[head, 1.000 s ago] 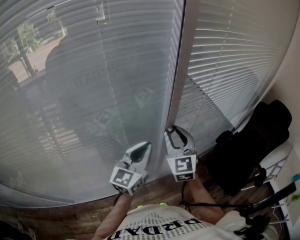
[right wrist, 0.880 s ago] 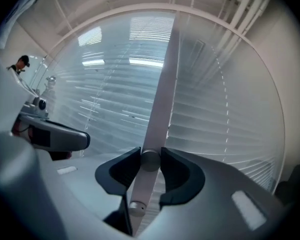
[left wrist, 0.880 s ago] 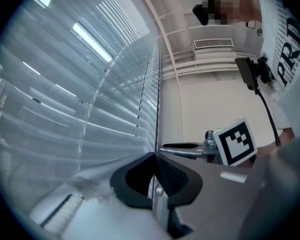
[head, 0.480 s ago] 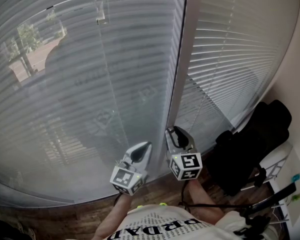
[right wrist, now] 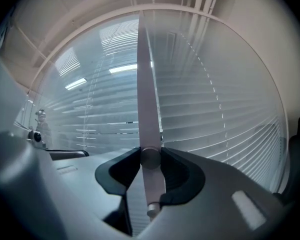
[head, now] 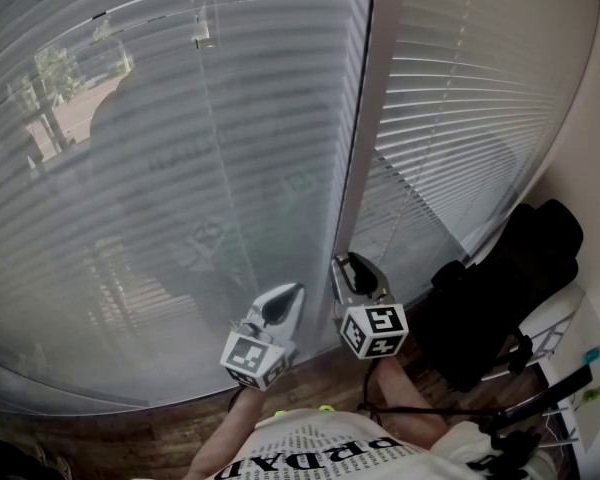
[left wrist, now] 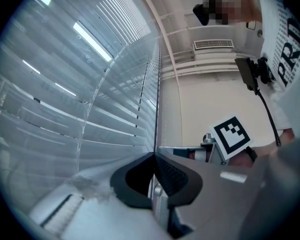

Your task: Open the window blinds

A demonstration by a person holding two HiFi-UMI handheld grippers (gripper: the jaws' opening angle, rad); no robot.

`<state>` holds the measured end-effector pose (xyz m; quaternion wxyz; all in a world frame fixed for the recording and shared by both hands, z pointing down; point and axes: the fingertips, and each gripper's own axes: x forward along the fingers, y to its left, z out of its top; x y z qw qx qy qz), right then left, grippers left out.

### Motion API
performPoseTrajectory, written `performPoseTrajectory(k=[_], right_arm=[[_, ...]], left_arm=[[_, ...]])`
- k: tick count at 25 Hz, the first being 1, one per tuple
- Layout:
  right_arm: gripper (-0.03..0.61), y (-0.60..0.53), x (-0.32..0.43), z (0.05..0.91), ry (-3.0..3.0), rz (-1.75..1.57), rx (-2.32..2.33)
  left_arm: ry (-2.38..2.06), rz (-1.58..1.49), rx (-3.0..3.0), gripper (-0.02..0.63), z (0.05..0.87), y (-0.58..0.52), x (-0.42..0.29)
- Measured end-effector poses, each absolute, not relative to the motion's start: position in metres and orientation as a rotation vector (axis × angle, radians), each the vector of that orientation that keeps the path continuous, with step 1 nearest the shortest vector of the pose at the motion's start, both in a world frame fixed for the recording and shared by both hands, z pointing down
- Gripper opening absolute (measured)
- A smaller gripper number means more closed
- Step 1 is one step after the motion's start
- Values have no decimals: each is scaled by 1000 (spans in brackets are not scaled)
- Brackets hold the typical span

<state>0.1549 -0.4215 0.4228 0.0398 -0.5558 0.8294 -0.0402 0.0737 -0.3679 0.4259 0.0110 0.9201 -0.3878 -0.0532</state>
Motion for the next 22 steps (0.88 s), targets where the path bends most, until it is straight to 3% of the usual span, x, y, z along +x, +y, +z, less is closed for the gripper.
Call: performPoseTrajectory(k=[5, 14, 22], right_arm=[[135, -421, 154, 423, 2617, 10, -1747], [149, -412, 139, 412, 2799, 574, -1851], [135, -414, 142, 422, 2807, 609, -1895]], left_arm=[[-1215, -174, 2874, -5, 425, -367, 73], [-1212, -173, 2870, -5, 424, -368, 75], [-1214, -158, 2873, -5, 427, -368, 75]])
